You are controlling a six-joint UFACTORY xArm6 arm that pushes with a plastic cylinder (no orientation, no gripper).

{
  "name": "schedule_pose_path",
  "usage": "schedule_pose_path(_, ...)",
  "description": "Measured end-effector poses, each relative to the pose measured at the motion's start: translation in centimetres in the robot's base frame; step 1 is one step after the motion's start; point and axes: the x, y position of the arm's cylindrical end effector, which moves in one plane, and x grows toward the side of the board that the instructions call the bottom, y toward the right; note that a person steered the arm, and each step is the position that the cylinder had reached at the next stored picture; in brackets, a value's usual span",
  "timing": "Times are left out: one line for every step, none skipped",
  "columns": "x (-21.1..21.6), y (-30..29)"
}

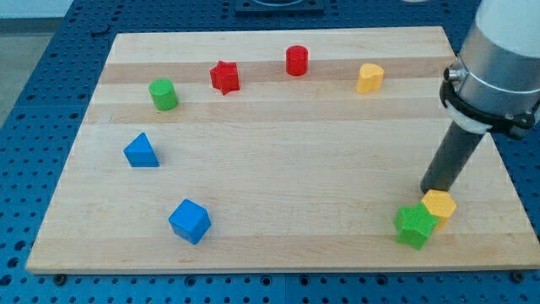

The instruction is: Slide the yellow heart closer to yellow hexagon

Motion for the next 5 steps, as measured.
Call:
schedule_pose_path(0.0,0.0)
schedule_pose_path(0.0,0.9)
schedule_pose_path(0.0,1.5)
schedule_pose_path(0.0,1.5)
schedule_pose_path(-3.5,0.9)
